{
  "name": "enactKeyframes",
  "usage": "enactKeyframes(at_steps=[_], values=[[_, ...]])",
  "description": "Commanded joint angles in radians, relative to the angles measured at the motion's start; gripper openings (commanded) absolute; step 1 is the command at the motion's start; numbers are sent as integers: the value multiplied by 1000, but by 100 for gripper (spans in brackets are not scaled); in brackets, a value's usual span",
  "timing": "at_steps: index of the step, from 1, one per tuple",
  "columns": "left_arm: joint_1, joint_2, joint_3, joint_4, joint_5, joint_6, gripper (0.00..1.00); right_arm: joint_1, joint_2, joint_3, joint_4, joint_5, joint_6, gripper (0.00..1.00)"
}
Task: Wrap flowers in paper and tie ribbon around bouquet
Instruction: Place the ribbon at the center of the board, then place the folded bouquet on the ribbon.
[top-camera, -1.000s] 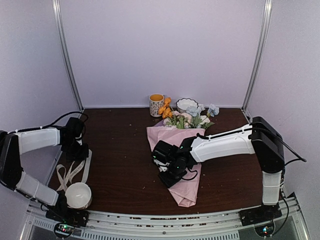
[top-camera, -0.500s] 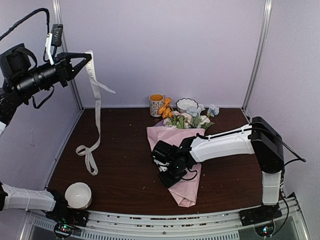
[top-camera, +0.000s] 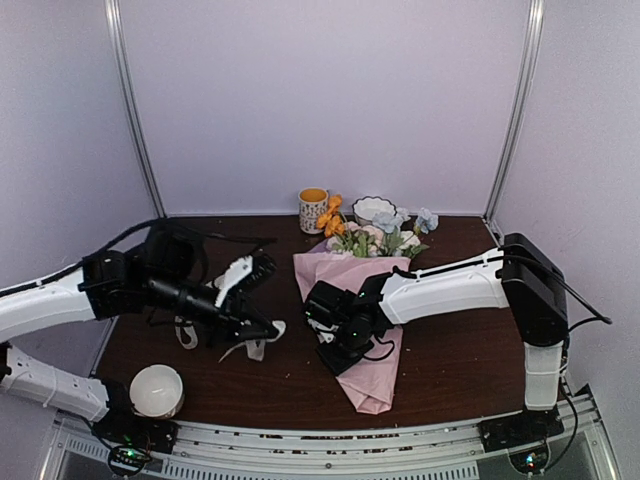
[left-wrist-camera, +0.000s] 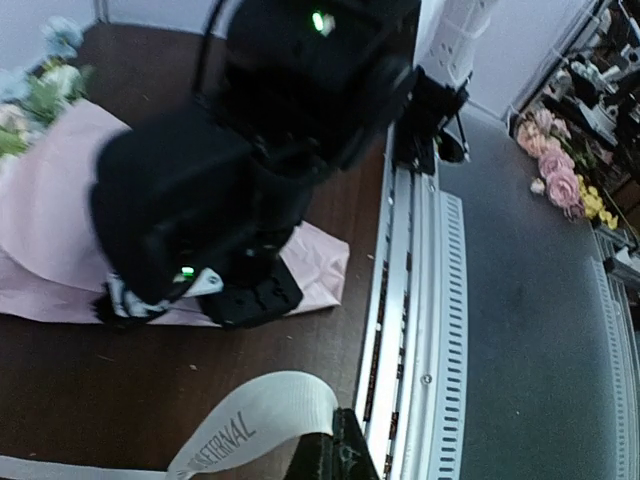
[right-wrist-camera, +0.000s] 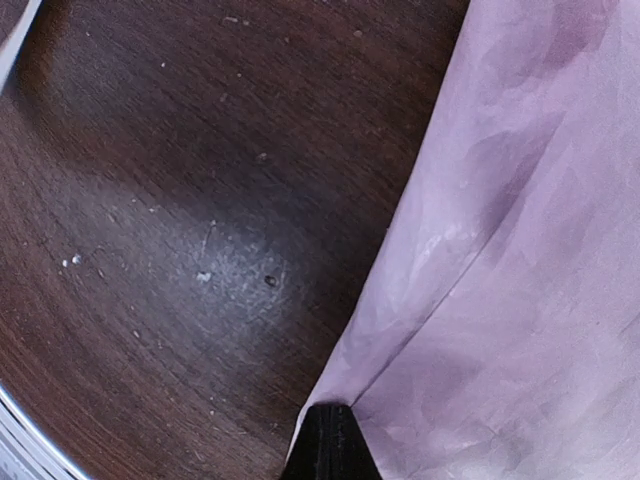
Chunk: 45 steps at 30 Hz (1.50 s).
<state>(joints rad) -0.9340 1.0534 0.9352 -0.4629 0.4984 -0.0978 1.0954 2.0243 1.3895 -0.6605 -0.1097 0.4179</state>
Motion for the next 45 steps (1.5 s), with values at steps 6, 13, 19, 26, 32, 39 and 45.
enactKeyframes(at_steps=[6,13,19,26,32,39,45], values=[[-148,287,83,15,2,163,66,-8,108,-71,0,14,20,1],[-12,184,-60,325,-164,75,86,-7,96,-87,16,6,27,1],[188,371,-47,482,-352,-290,78,-7,97,-95,28,13,32,1],[191,747,127,518,-333,-522,98,-4,99,-97,27,22,33,1],[187,894,162,646,-205,-689,98,-3,106,-91,20,22,26,1],[157,973,77,850,-131,-816,98,-3,105,-92,24,22,27,1],[144,1060,121,938,-76,-870,66,-2,104,-93,22,23,22,1]])
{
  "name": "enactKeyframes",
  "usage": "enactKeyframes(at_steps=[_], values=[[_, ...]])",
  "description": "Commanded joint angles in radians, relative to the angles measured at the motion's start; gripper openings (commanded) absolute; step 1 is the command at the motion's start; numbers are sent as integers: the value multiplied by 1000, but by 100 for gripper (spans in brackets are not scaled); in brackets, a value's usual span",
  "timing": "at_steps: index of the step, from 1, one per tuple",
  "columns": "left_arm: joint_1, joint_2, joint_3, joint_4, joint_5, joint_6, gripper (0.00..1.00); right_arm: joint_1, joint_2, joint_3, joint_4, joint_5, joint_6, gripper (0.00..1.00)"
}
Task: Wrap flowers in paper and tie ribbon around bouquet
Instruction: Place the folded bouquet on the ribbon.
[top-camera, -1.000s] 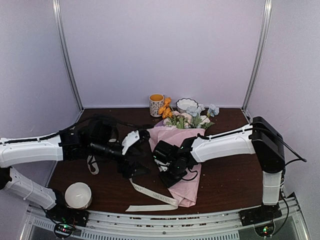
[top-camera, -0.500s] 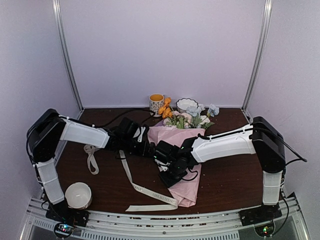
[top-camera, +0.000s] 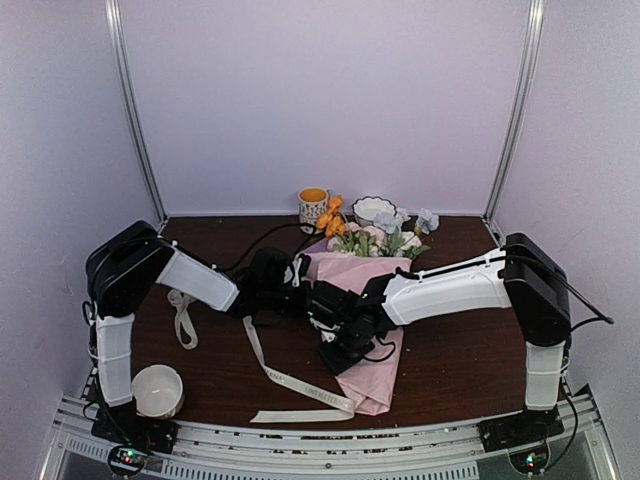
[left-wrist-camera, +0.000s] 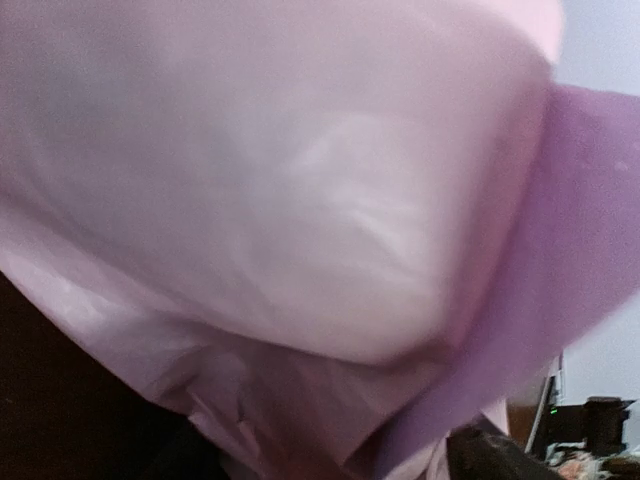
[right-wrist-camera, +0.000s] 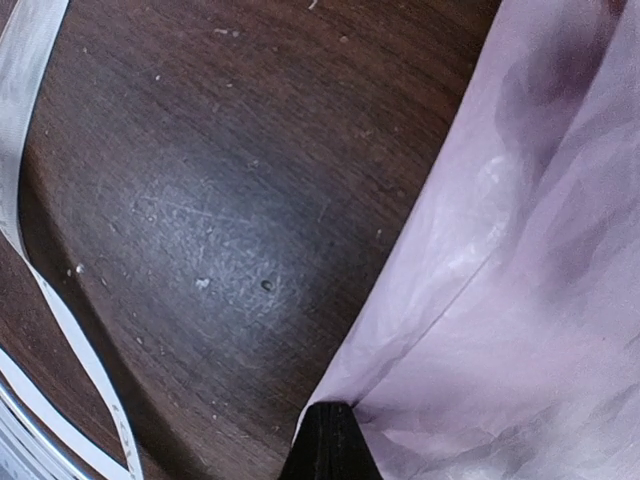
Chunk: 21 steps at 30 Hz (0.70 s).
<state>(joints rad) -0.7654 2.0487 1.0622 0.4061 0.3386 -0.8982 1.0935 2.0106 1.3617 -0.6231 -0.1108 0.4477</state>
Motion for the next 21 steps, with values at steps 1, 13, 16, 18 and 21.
enactKeyframes(at_steps=[1,13,16,18,21], values=[[-25,67,-4,76,92,-74,50,0,117,-67,-14,25,-7,1],[-21,50,-71,164,90,-121,0,0,51,-60,-95,106,-42,2],[-17,51,-93,181,79,-128,0,15,-85,-90,-143,133,-65,11],[-17,55,-97,196,81,-131,0,40,-180,-143,-133,95,-73,20],[-19,60,-105,218,84,-150,0,111,-264,-216,-84,-24,-67,33]])
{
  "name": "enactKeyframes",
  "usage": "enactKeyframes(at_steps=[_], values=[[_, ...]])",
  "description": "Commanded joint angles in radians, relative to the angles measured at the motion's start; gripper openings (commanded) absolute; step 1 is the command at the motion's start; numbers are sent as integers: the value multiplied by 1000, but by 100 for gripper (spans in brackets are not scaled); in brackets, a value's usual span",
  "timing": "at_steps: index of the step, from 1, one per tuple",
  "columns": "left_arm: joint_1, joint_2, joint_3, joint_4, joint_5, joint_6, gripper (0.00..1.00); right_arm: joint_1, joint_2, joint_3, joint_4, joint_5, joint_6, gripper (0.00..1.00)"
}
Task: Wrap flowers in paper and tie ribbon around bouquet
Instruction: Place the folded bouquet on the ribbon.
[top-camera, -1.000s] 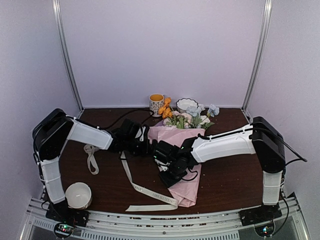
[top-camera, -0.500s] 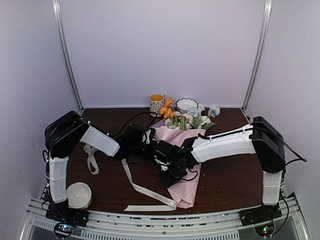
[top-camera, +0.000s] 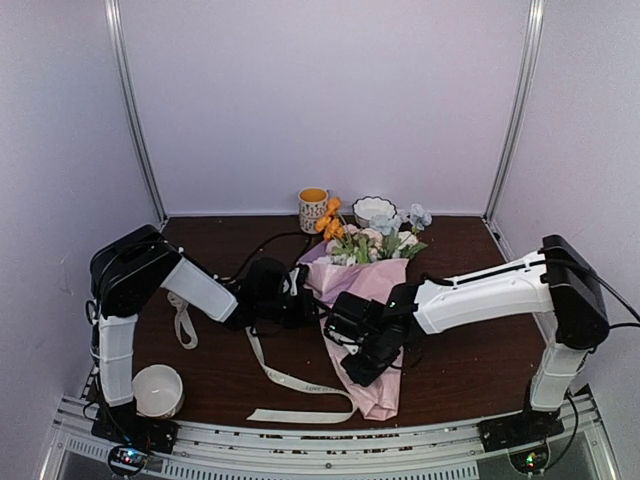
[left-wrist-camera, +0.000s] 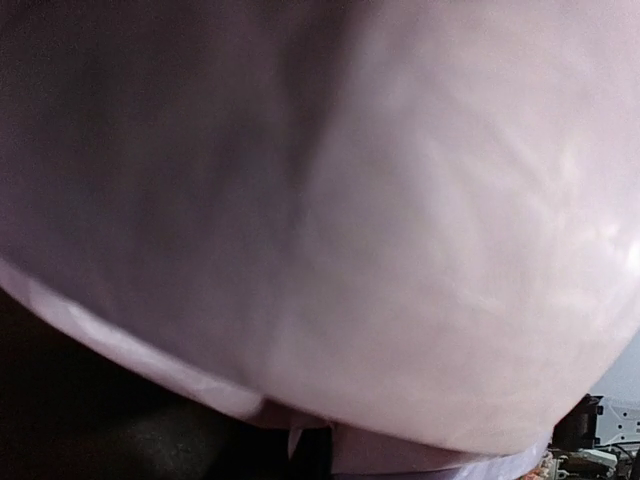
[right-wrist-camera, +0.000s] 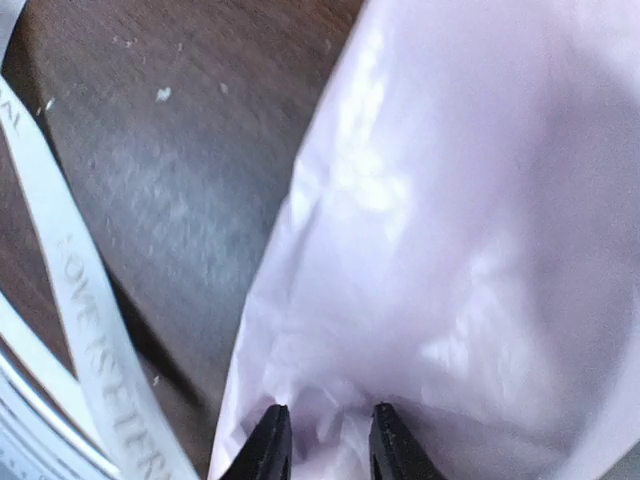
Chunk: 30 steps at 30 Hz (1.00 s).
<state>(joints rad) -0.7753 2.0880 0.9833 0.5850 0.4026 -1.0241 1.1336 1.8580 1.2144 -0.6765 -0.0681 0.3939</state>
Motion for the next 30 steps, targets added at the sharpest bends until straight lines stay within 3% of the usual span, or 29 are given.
enactKeyframes(at_steps=[1,4,8,11,13,16,22,26,30], values=[[-9,21,-31,46,21,-33,0,109,-123,-89,-2,-98,-8,36],[-9,18,-33,63,19,-41,0,201,-131,-130,84,-113,31,41],[-9,17,-27,61,18,-50,0,228,-119,-136,87,-105,93,39],[-9,12,-25,56,17,-53,0,223,-220,-182,100,-96,128,40],[-9,9,-25,56,17,-55,0,195,-320,-229,109,-91,162,46],[-9,7,-22,60,21,-63,0,104,-446,-308,107,-119,236,50],[-13,-14,-25,89,27,-83,0,-186,-602,-532,223,-206,388,71],[-13,-21,-28,77,21,-84,0,-368,-593,-590,378,-313,385,79],[-13,-19,-46,91,18,-96,0,-503,-509,-602,474,-399,374,80]])
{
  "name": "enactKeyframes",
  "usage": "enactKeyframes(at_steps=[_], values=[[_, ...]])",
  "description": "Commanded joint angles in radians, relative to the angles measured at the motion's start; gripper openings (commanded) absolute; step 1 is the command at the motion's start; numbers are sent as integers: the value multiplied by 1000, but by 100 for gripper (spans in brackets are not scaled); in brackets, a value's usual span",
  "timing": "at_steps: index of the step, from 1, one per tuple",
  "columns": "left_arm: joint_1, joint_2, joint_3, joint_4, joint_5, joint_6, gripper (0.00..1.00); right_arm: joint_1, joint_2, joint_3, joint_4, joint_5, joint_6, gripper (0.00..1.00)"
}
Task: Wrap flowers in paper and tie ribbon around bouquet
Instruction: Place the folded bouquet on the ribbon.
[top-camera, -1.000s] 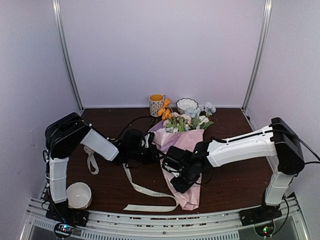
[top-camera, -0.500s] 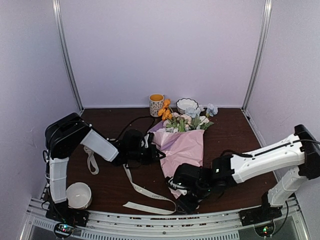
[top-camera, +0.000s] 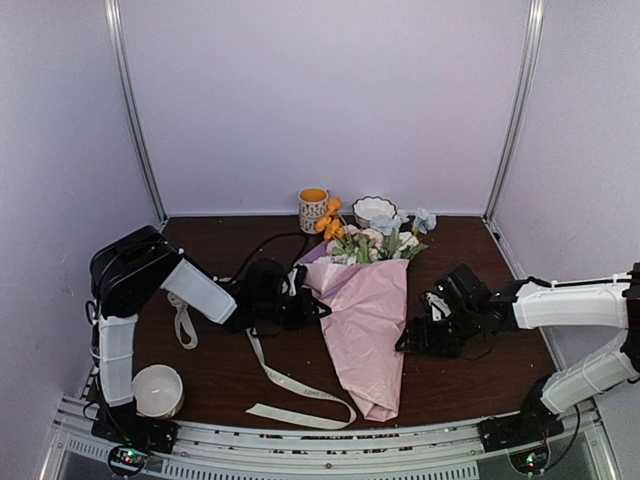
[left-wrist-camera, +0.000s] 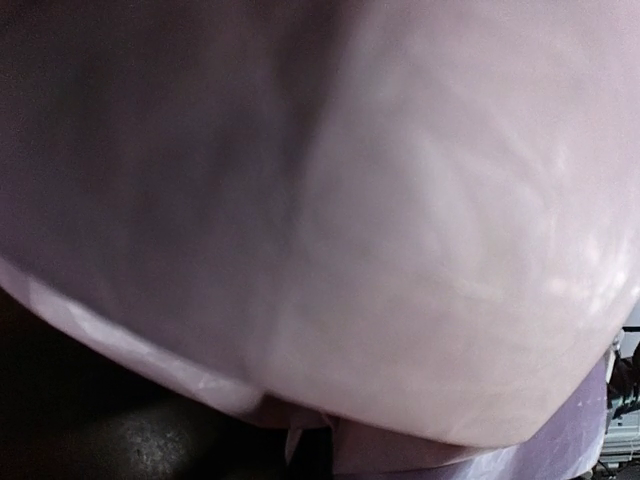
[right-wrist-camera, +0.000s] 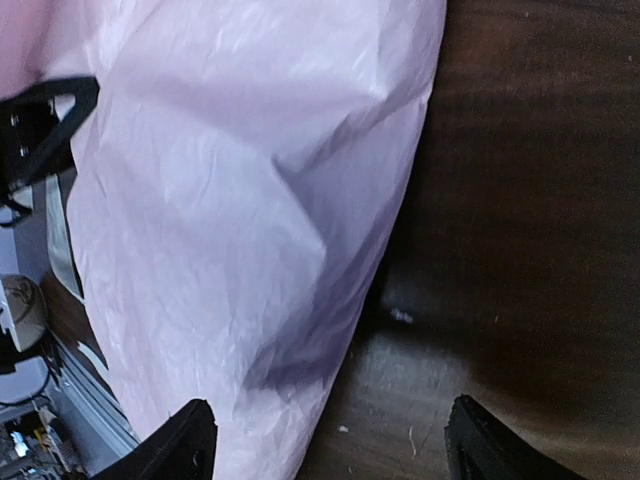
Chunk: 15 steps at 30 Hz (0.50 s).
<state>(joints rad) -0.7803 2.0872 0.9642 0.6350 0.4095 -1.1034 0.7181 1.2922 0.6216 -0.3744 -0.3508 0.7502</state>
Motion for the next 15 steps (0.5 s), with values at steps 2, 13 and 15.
enactKeyframes(at_steps=[2,13,15], values=[[-8,-18,-33,48,13,-21,0,-101,101,-25,250,-167,29,79],[-8,-7,-44,71,25,-32,2,-102,257,29,414,-252,85,40],[-8,-7,-42,56,27,-25,22,-100,264,45,386,-234,76,38]])
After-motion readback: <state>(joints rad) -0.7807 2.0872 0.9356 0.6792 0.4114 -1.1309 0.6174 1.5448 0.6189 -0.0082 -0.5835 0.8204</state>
